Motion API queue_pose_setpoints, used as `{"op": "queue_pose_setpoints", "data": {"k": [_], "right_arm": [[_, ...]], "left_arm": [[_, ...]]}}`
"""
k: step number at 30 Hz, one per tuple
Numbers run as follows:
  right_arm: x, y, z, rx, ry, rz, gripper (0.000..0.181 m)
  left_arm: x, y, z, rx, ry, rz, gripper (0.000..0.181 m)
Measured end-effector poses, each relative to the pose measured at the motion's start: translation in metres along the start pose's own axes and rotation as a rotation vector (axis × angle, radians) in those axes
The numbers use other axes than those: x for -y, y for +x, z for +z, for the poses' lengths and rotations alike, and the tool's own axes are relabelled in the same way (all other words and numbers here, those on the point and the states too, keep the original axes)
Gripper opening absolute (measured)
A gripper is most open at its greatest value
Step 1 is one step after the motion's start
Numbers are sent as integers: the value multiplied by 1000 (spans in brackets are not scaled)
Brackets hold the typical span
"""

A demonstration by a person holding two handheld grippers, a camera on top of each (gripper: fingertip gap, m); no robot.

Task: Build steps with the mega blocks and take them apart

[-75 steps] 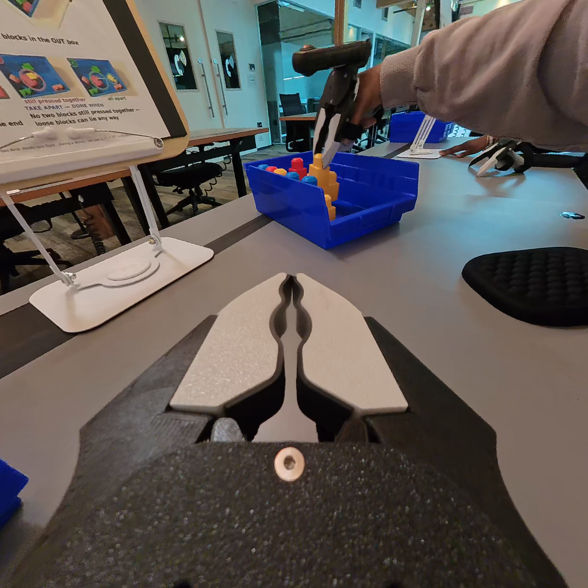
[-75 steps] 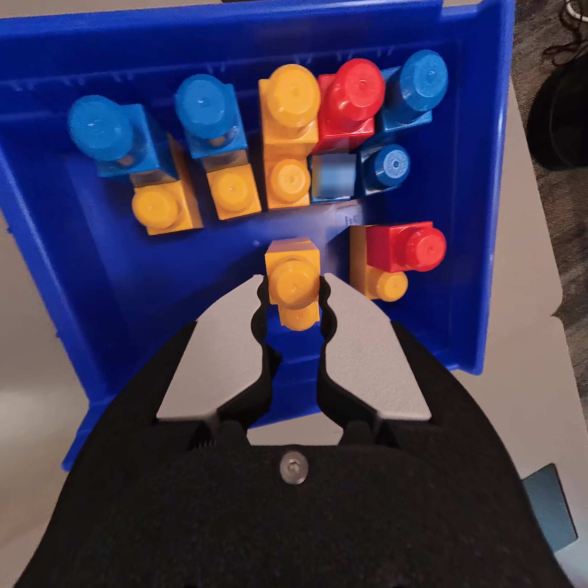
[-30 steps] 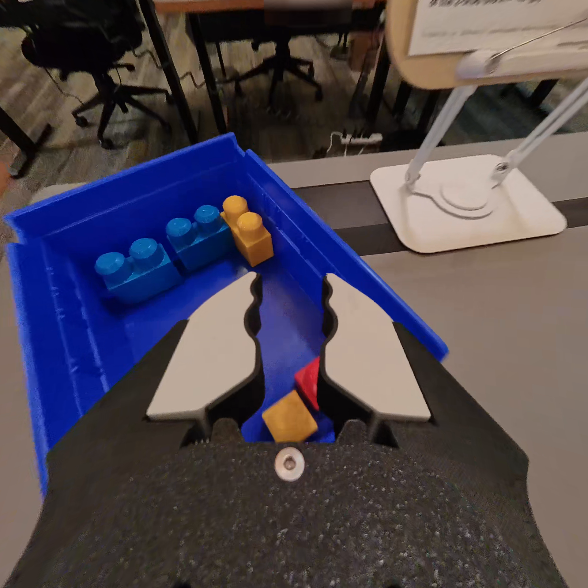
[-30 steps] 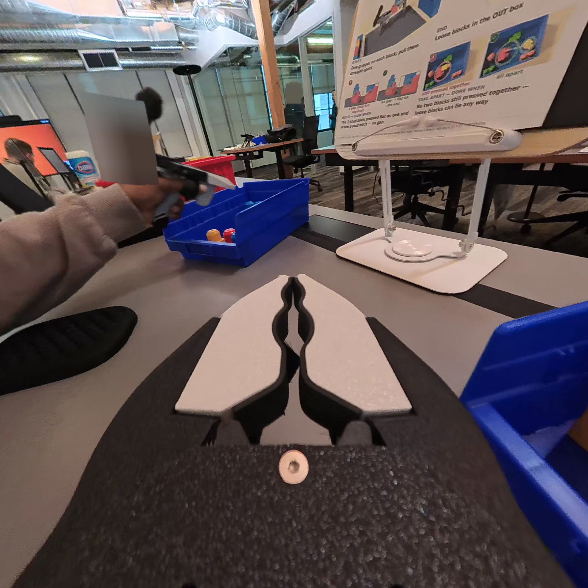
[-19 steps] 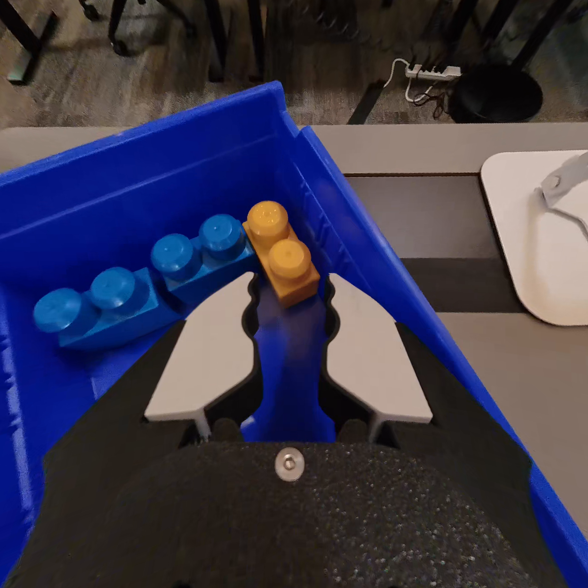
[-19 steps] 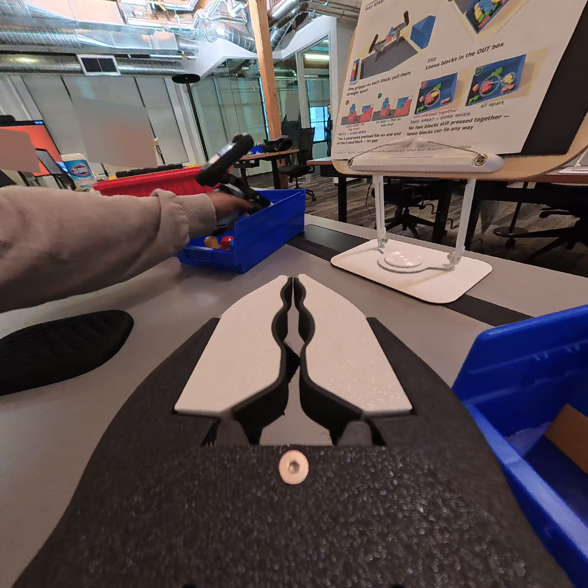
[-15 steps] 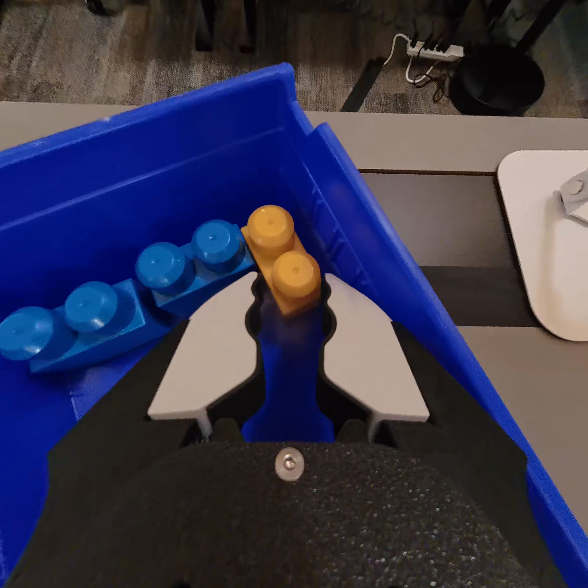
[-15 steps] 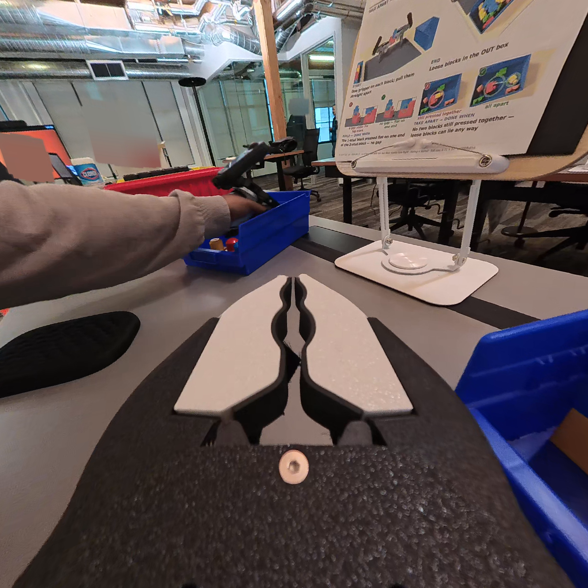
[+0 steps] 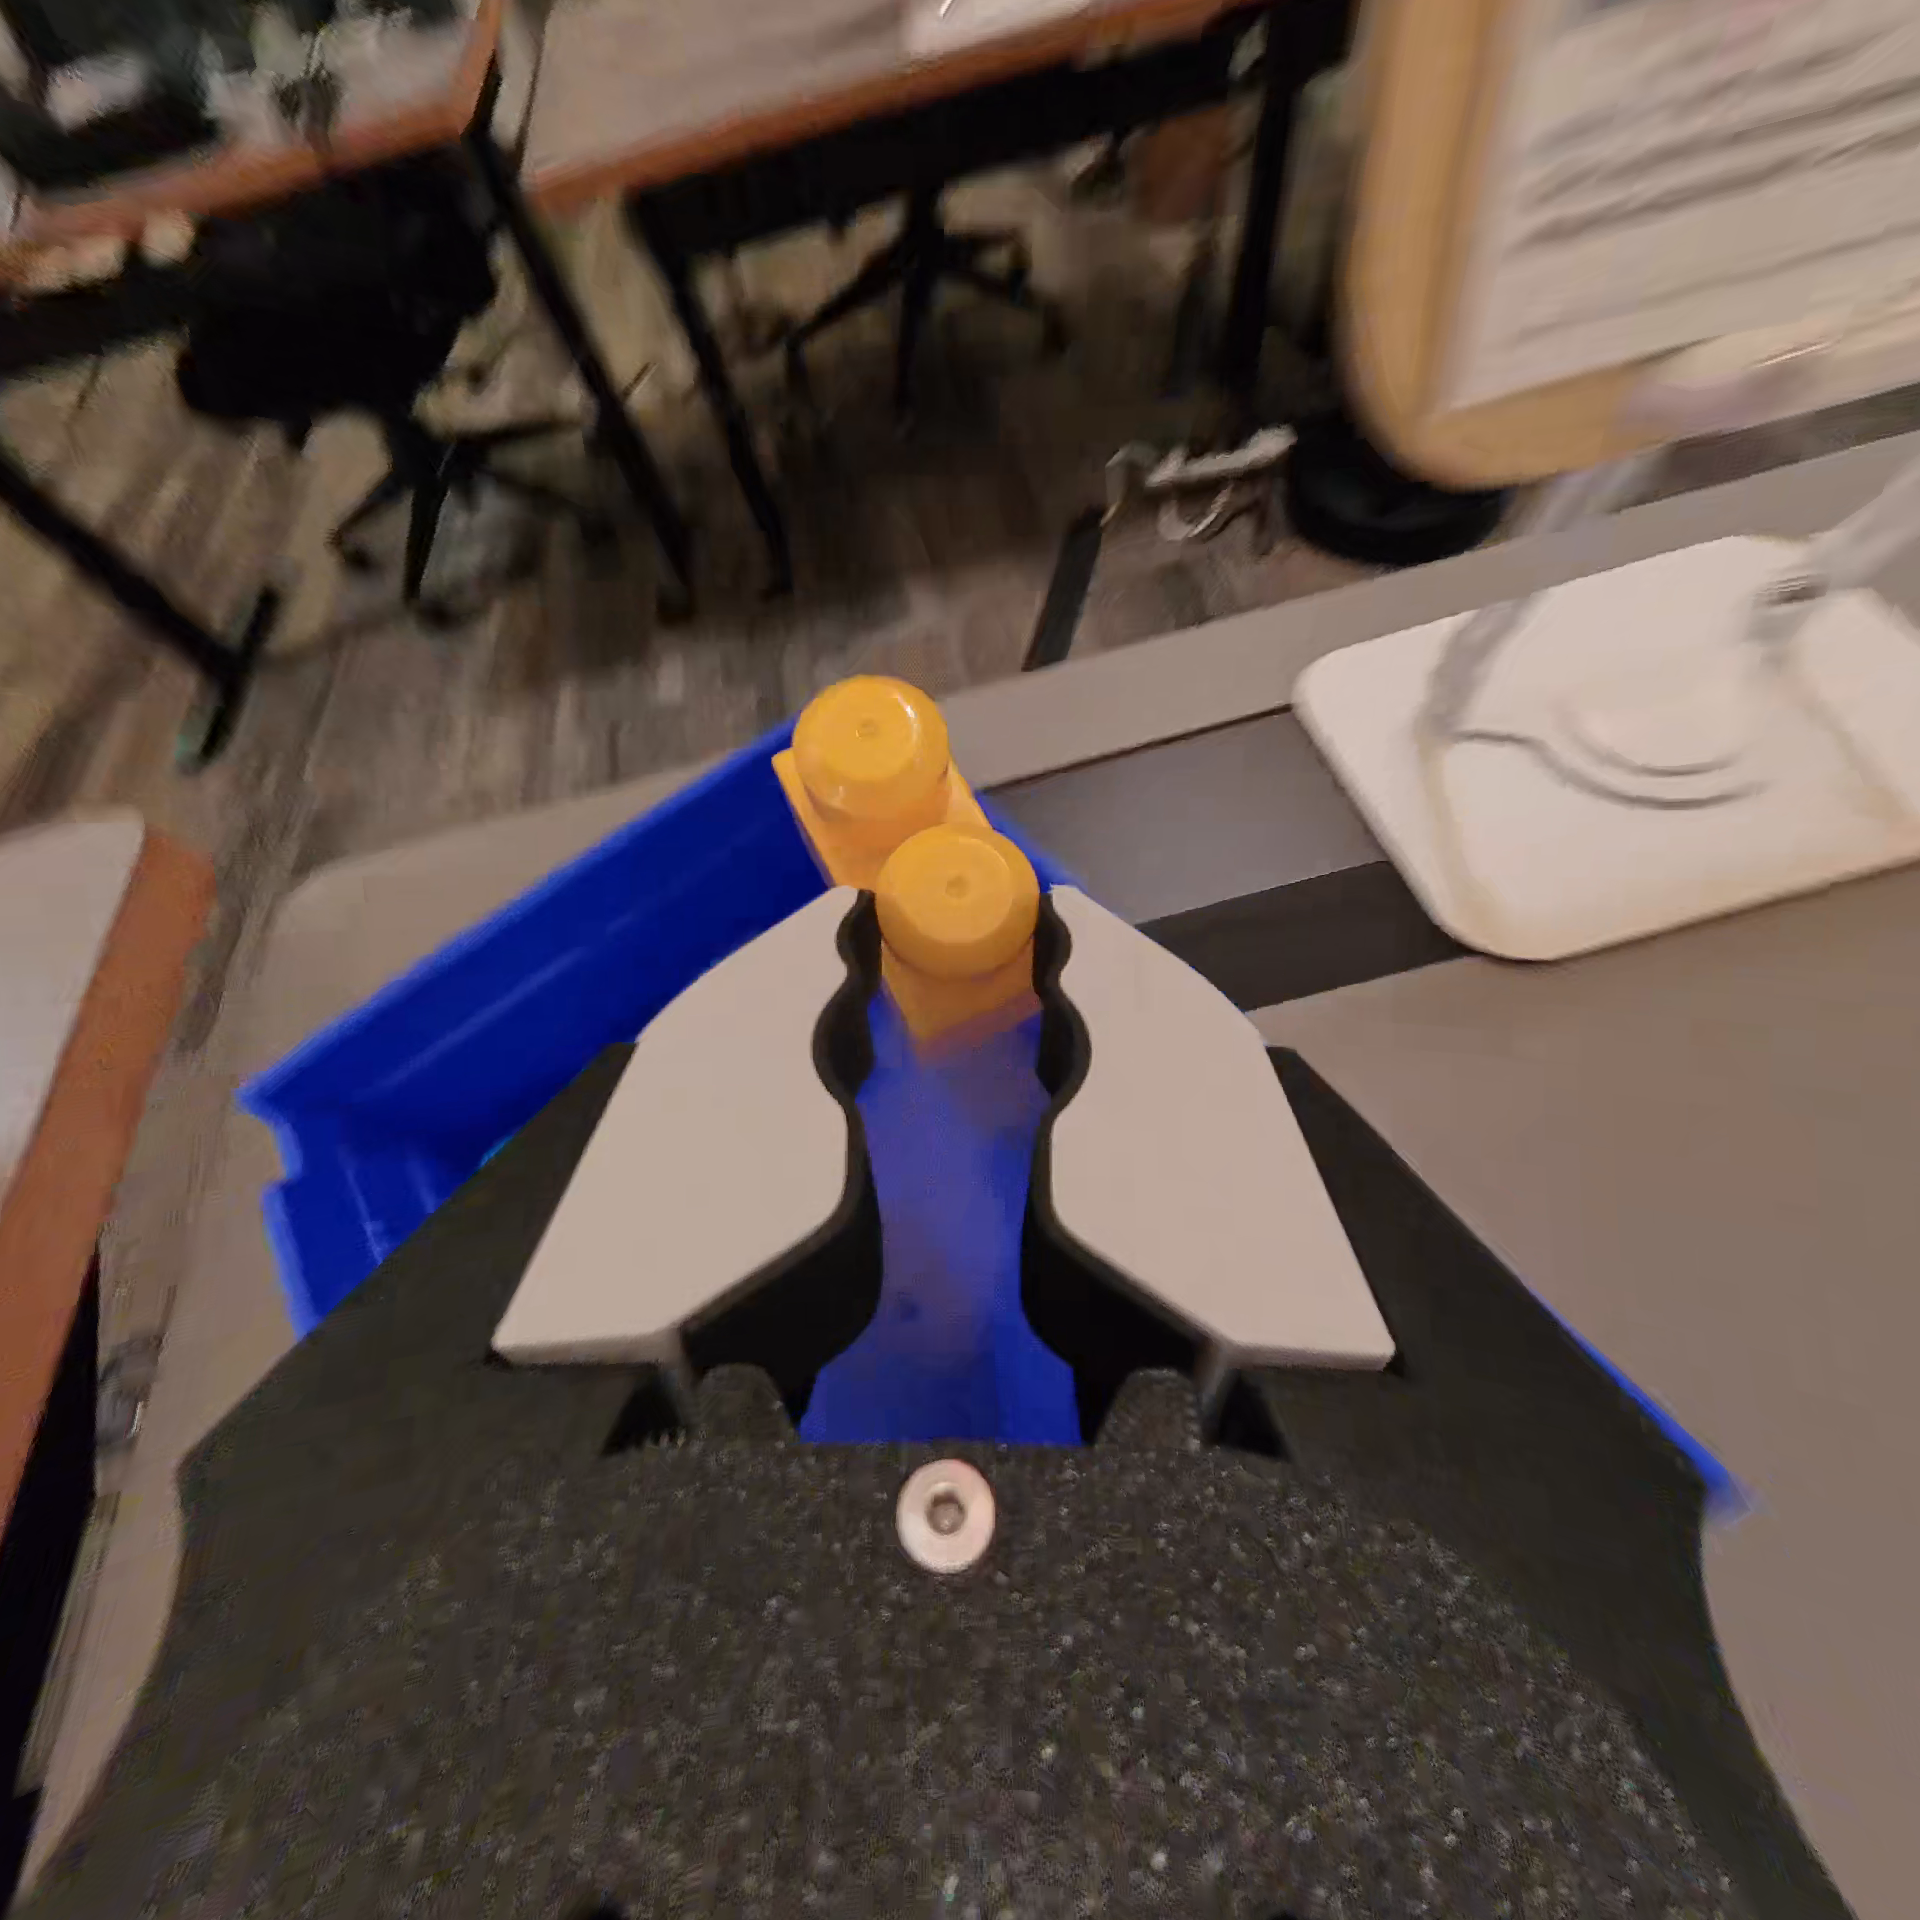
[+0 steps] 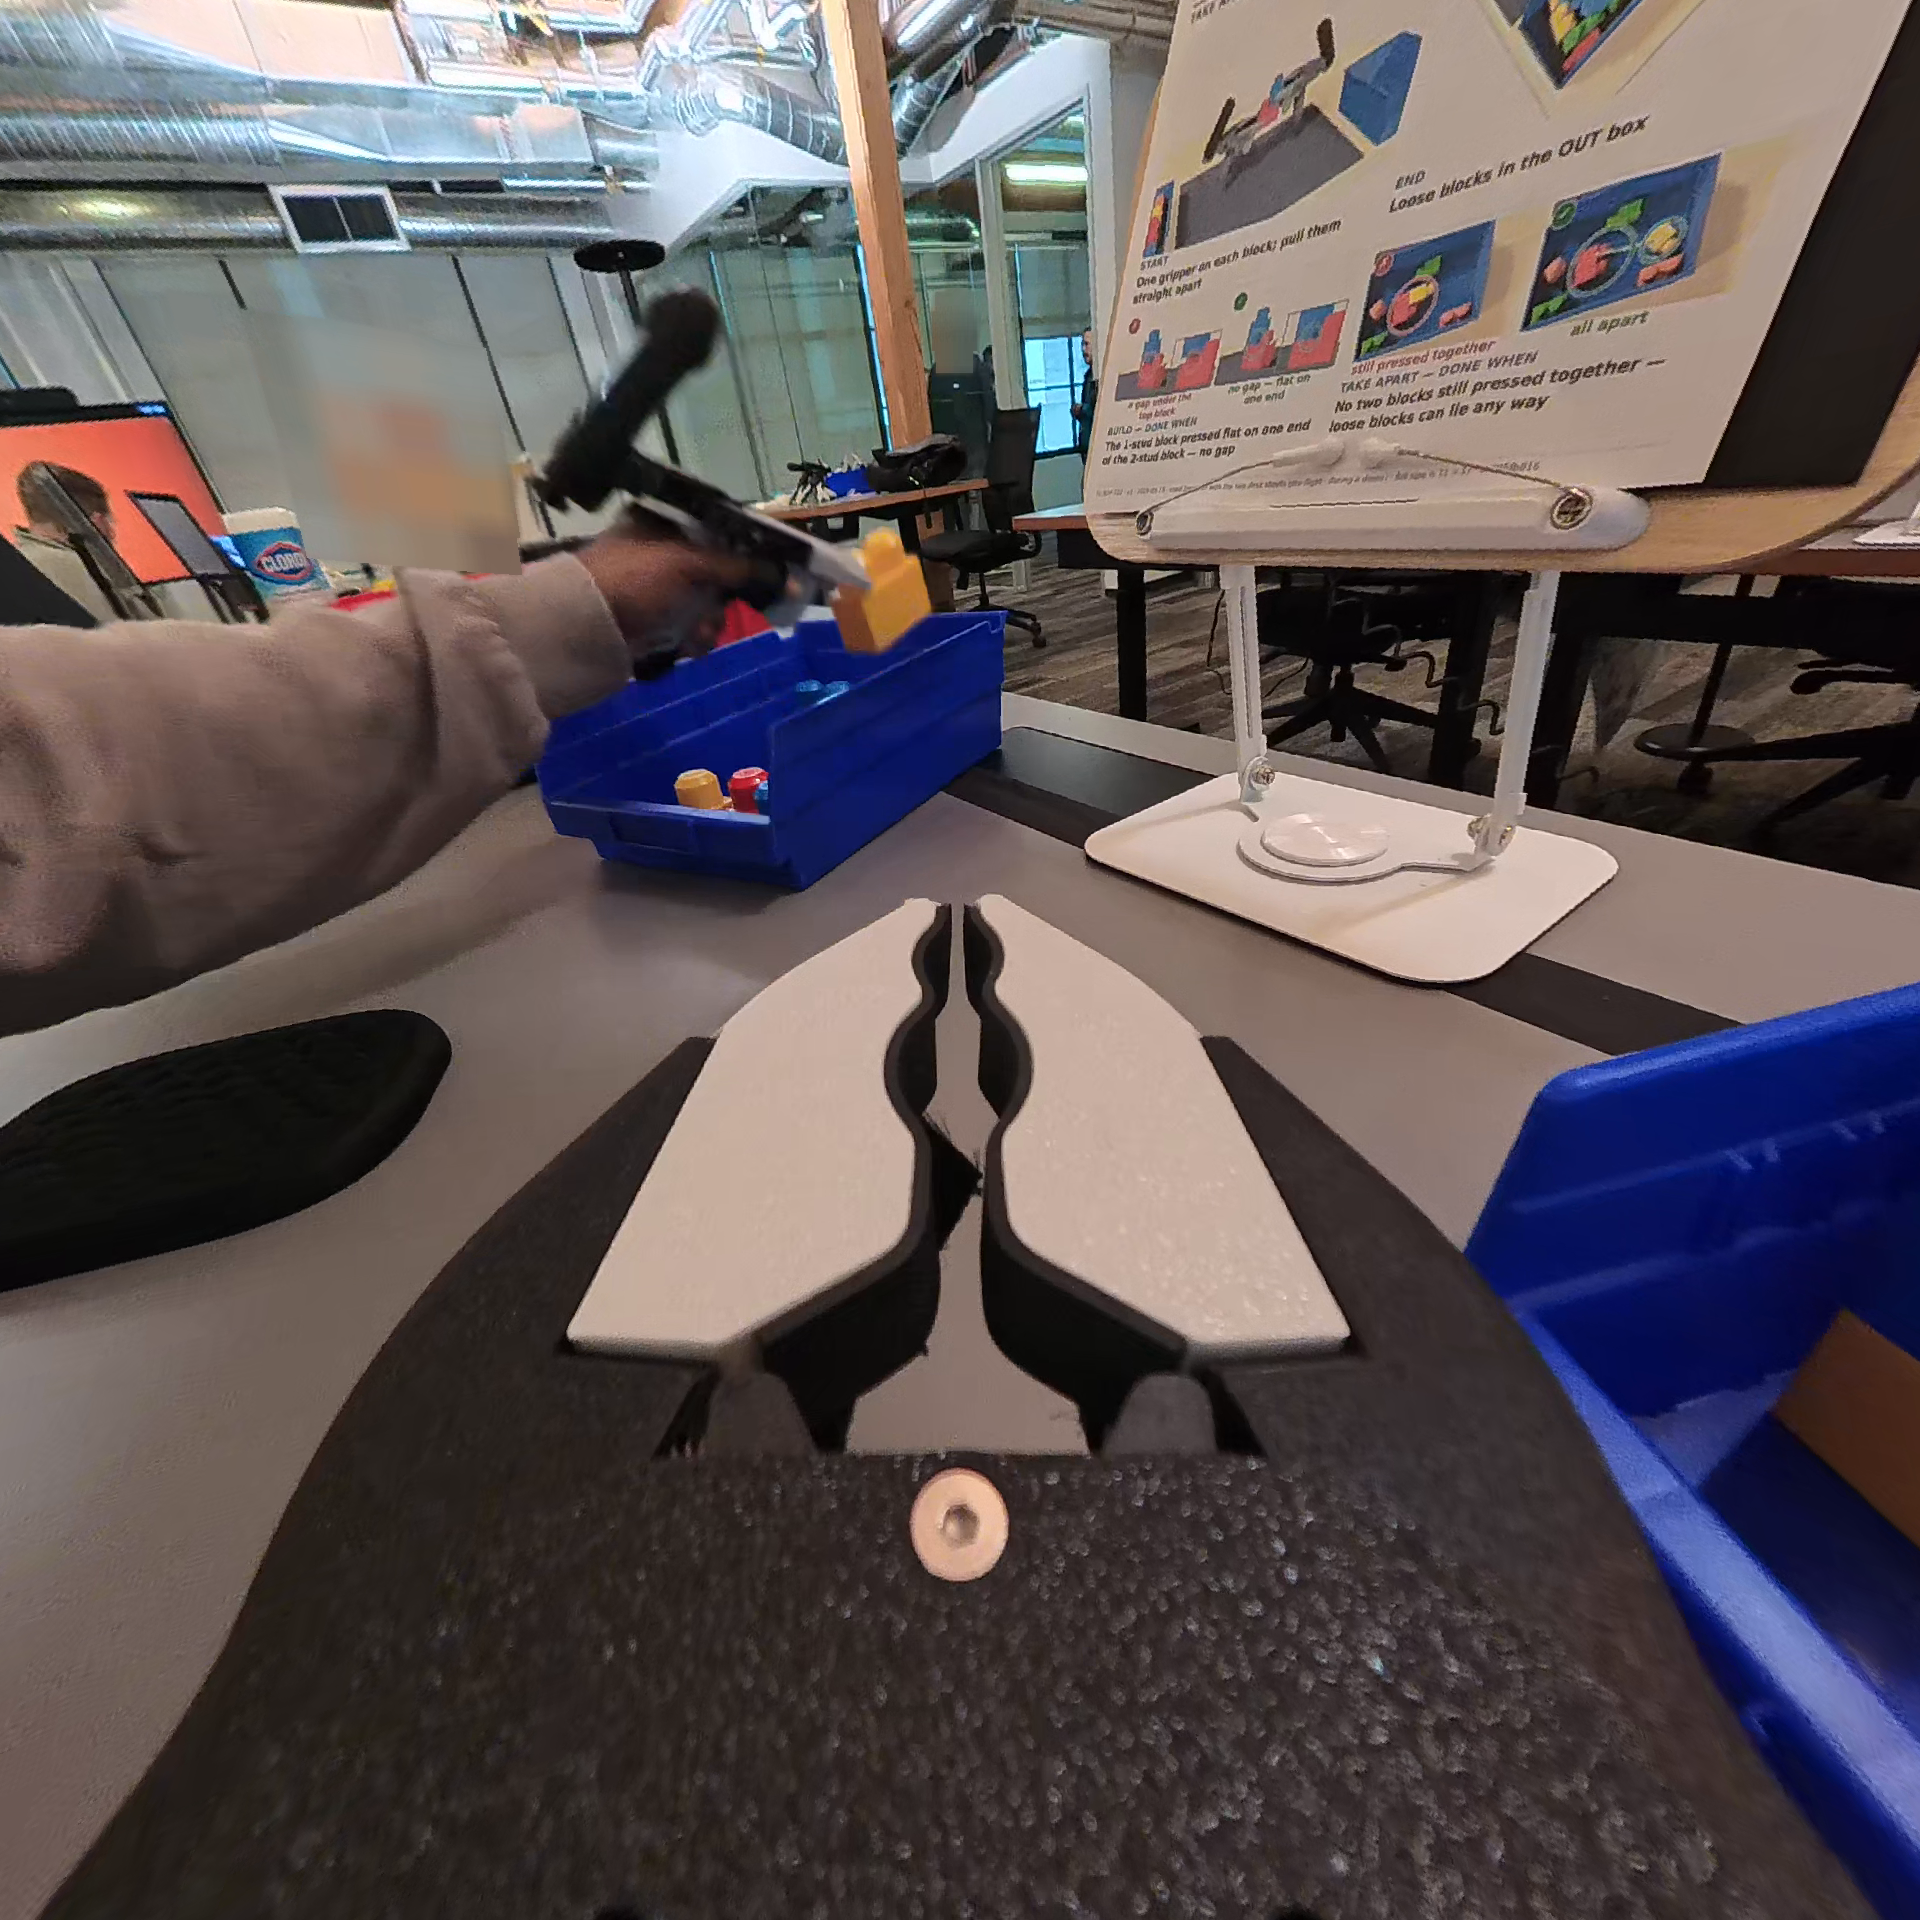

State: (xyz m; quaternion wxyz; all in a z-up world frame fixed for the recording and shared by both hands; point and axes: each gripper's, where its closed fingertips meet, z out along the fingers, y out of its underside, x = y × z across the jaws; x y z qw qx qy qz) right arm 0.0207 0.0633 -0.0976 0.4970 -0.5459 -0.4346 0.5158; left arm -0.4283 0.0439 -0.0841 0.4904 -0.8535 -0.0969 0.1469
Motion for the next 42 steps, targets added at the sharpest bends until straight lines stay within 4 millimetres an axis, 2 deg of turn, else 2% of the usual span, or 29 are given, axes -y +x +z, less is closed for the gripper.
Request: {"op": "queue_pose_setpoints", "data": {"k": [2, 4, 5, 8, 11, 14, 16, 19, 22, 27, 30, 32, 34, 36, 37, 40, 42], "right_arm": [[-1, 0, 0, -1, -3, -2, 2], [-1, 0, 1, -3, -4, -4, 2], [-1, 1, 1, -5, -3, -4, 2], [0, 2, 0, -14, 1, -7, 2], [-1, 3, -1, -26, -1, -20, 1], [-3, 4, -1, -35, -9, -26, 1], [-6, 5, 0, -40, -18, -30, 1], [-9, 7, 0, -46, -28, -33, 1], [-10, 7, 1, -47, -35, -36, 1], [-14, 7, 2, -40, -51, -34, 1], [-16, 6, 3, -30, -59, -31, 2], [-16, 5, 3, -25, -59, -34, 2], [-16, 3, 3, -17, -56, -34, 2], [-16, 3, 3, -12, -56, -32, 2], [-16, 3, 3, -10, -57, -30, 2], [-17, 1, 4, -1, -60, -24, 2], [-18, -1, 5, 8, -65, -22, 2]], "left_arm": [[26, 35, -40, -137, 109, 83, 29], [42, 89, -85, -349, 206, 188, 29], [43, 118, -109, -465, 251, 253, 29], [22, 201, -172, -803, 320, 389, 29], [-20, 270, -216, -1094, 294, 470, 29], [-70, 325, -240, -1291, 213, 583, 29], [-104, 352, -248, -1395, 146, 669, 29], [-142, 377, -252, -1502, 55, 766, 29], [-164, 394, -247, -1537, -2, 811, 29], [-187, 408, -230, -1526, -63, 896, 29], [-183, 409, -223, -1510, -36, 892, 29], [-176, 405, -219, -1464, -4, 901, 45], [-161, 395, -219, -1434, 21, 847, 48], [-134, 372, -212, -1333, 90, 777, 44], [-117, 354, -204, -1254, 126, 733, 41], [-67, 279, -173, -967, 197, 579, 33], [-49, 219, -151, -771, 156, 493, 32]]}}
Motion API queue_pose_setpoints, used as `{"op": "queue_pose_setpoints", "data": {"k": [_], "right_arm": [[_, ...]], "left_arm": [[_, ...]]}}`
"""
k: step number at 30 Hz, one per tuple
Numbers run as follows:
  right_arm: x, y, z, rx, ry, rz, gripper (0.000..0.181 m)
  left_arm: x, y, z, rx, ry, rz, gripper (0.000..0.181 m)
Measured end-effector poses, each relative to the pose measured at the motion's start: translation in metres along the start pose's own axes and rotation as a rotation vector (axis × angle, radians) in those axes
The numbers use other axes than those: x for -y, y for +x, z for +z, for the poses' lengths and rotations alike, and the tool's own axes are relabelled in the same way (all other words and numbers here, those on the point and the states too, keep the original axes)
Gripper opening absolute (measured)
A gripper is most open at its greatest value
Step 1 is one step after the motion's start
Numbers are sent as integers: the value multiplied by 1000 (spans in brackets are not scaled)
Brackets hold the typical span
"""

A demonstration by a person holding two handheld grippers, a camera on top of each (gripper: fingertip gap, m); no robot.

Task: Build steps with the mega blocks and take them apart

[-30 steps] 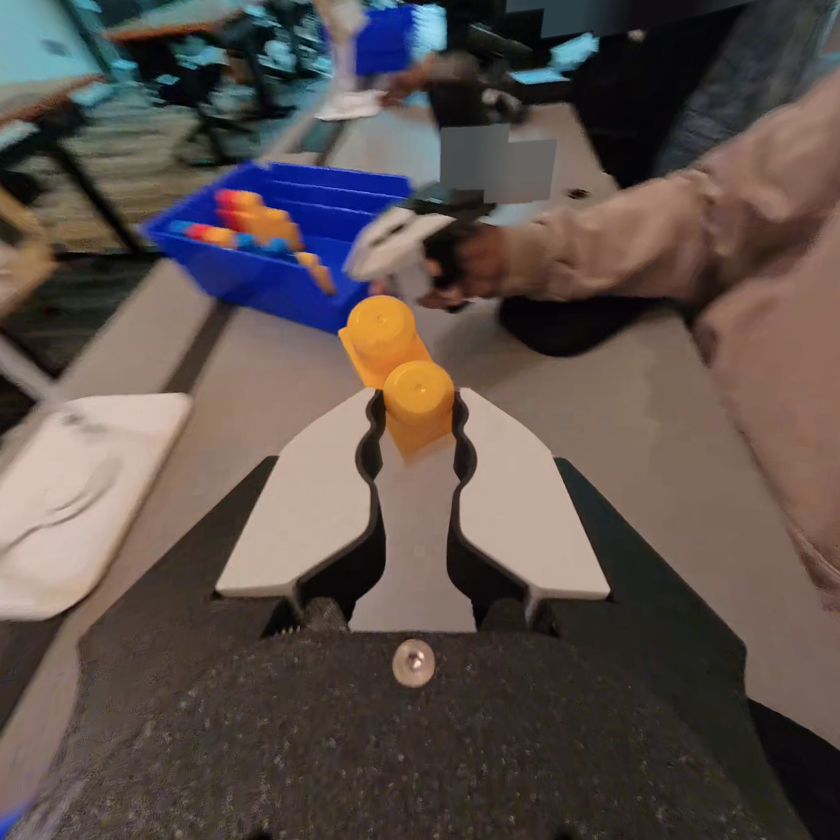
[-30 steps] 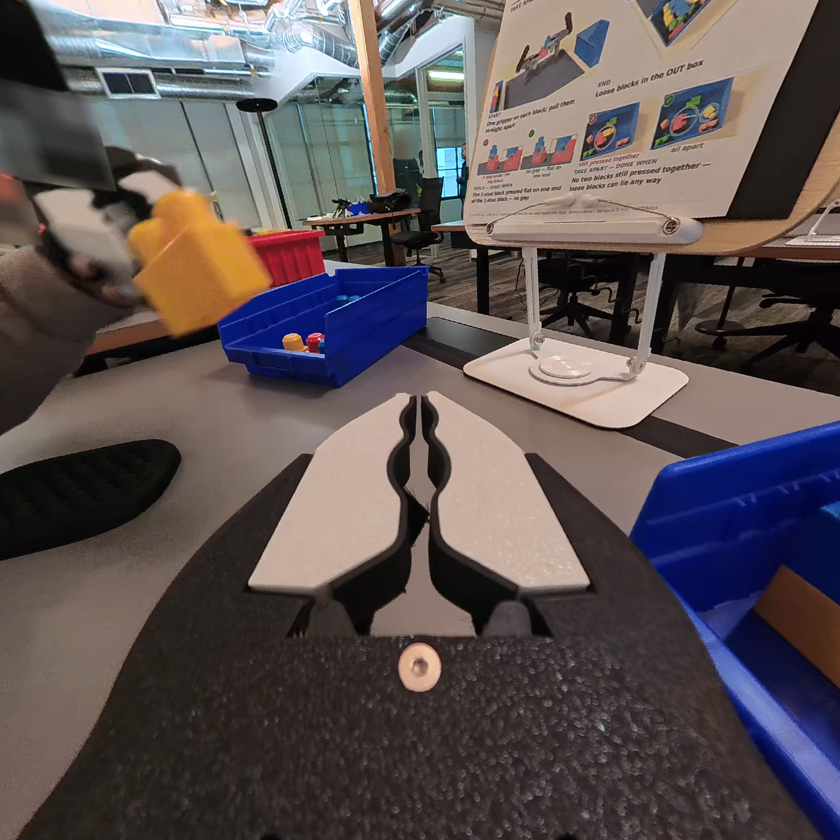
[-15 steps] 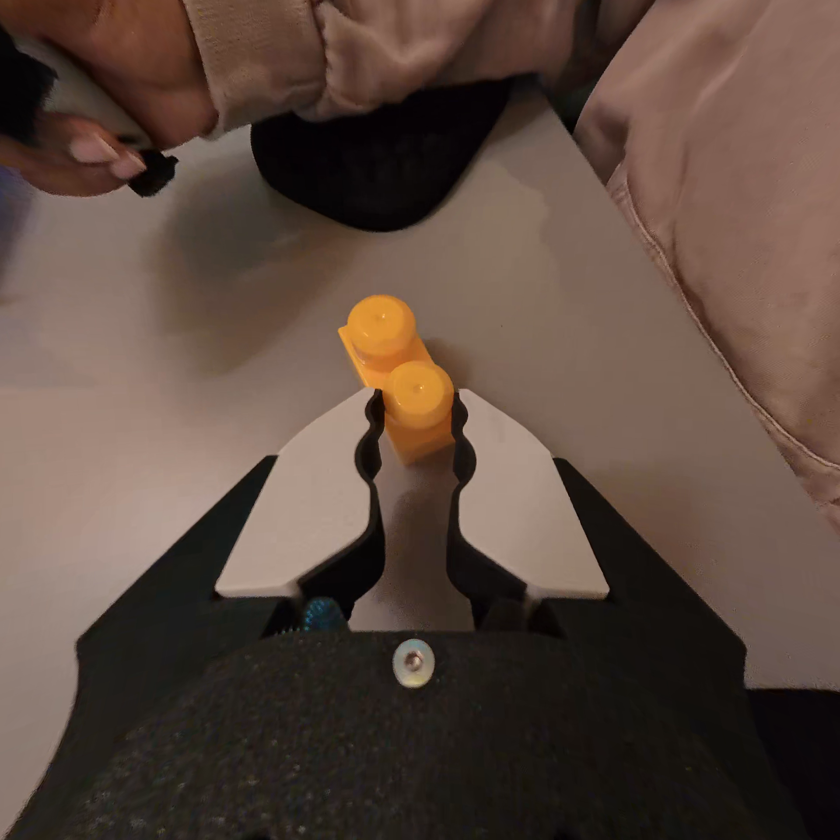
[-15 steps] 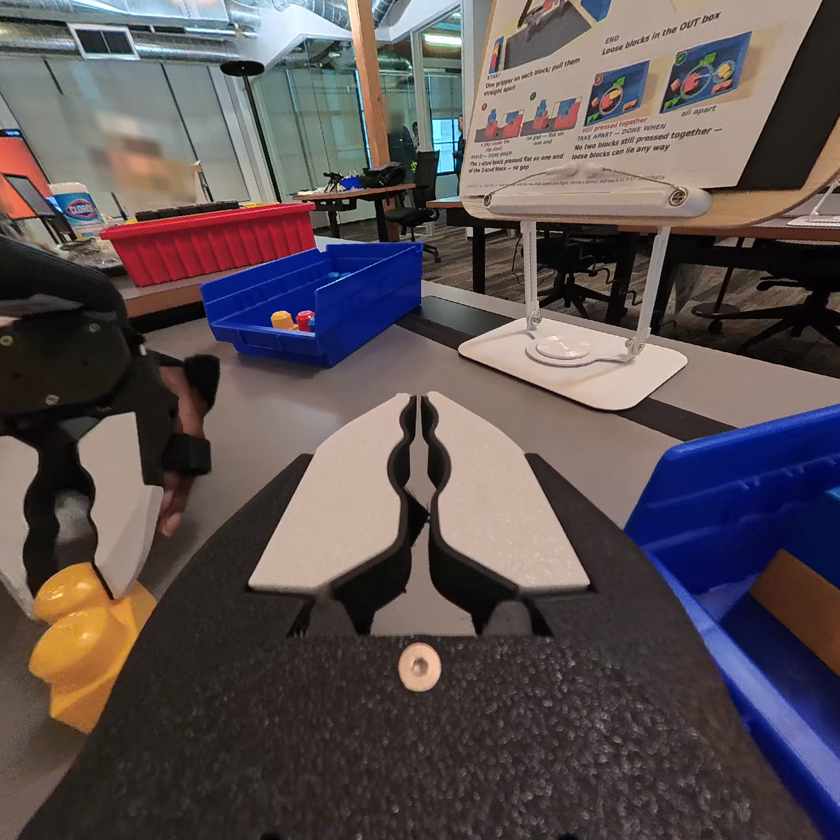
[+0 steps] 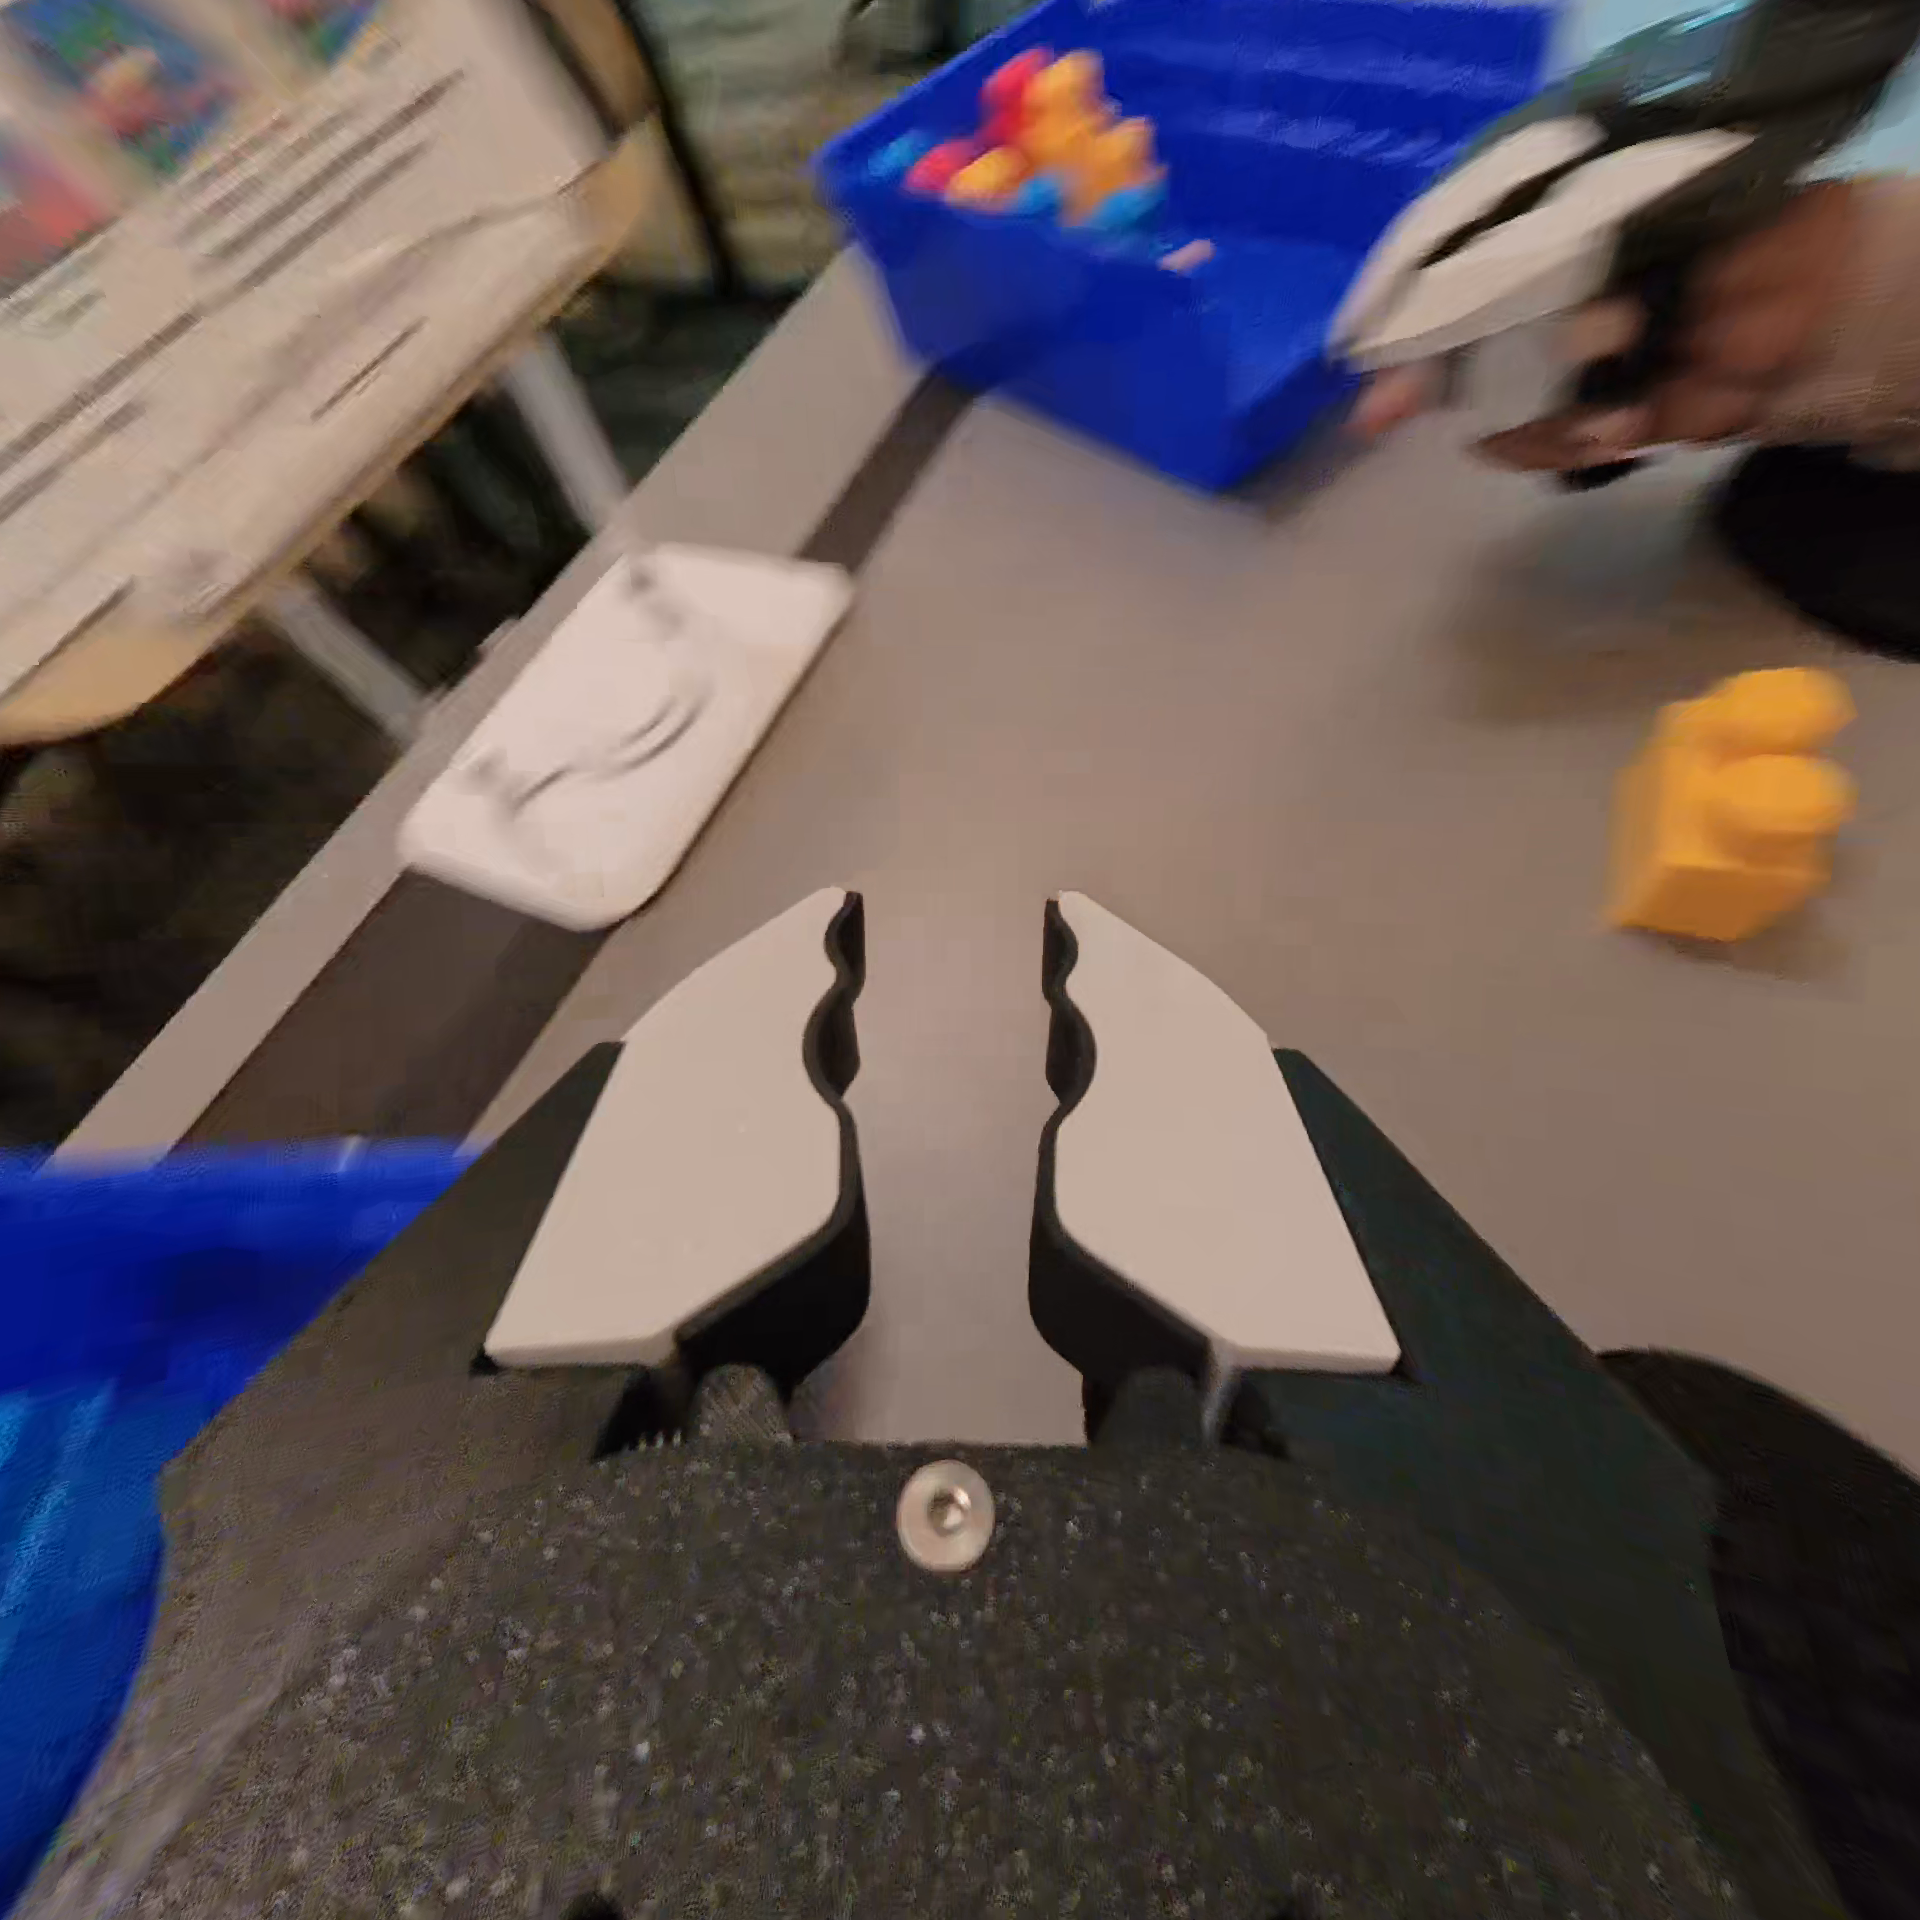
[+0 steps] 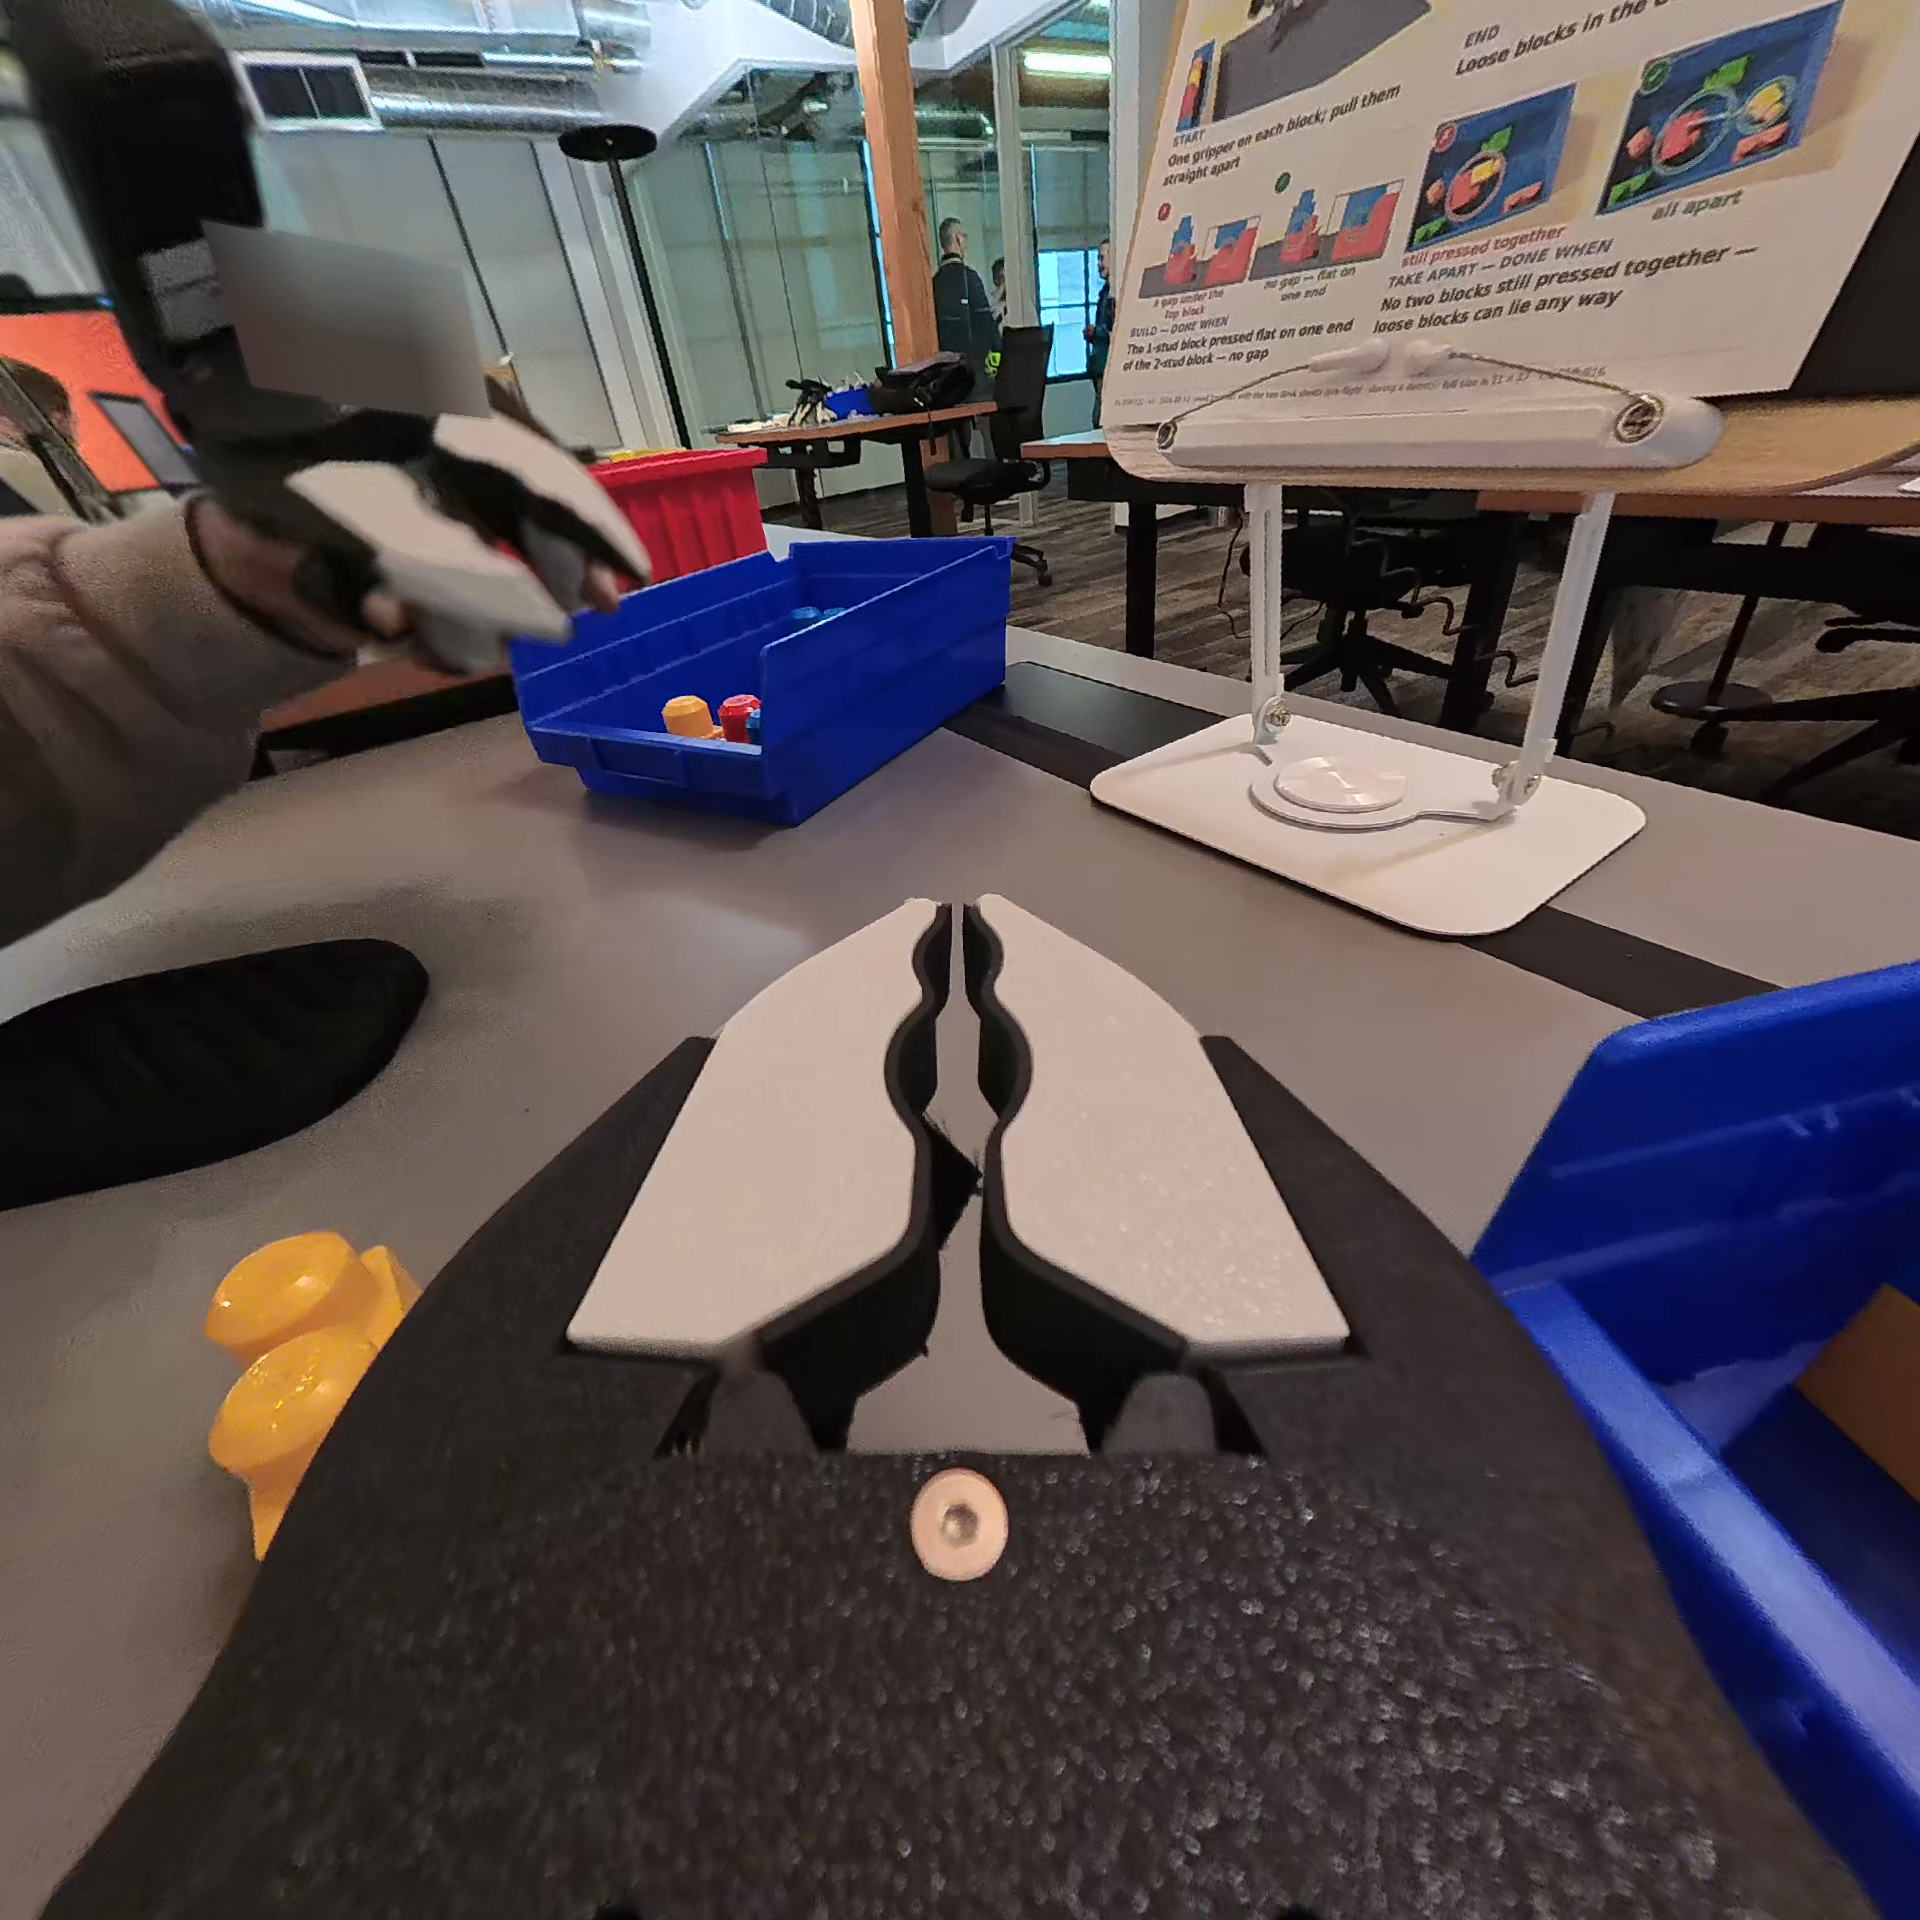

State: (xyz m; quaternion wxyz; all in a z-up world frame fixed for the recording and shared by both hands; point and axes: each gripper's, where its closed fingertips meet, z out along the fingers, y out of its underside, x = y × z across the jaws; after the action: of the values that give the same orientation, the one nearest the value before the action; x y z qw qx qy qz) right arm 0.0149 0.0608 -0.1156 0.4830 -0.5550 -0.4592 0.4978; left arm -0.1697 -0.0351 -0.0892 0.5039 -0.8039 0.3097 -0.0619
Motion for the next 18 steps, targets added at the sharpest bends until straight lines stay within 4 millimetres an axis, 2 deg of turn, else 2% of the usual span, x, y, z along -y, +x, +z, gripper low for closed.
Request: {"op": "queue_pose_setpoints", "data": {"k": [3, 6, 9, 13, 16, 18], "right_arm": [[-1, -3, 1, 12, -8, -3, 2], [-3, -5, 2, 18, -15, -7, 2], [-3, -5, 3, 20, -17, -9, 2], [-5, -5, 3, 17, -23, -7, 2], [-7, -4, 4, 15, -30, -4, 2], [-7, -4, 4, 14, -30, -3, 2]], "left_arm": [[-44, -65, -36, 204, -189, -133, 34], [-101, -100, -59, 352, -383, -367, 34], [-143, -104, -60, 400, -446, -570, 37], [-178, -108, -53, 476, -483, -659, 33], [-183, -113, -51, 515, -474, -659, 31], [-174, -120, -57, 559, -454, -630, 31]]}}
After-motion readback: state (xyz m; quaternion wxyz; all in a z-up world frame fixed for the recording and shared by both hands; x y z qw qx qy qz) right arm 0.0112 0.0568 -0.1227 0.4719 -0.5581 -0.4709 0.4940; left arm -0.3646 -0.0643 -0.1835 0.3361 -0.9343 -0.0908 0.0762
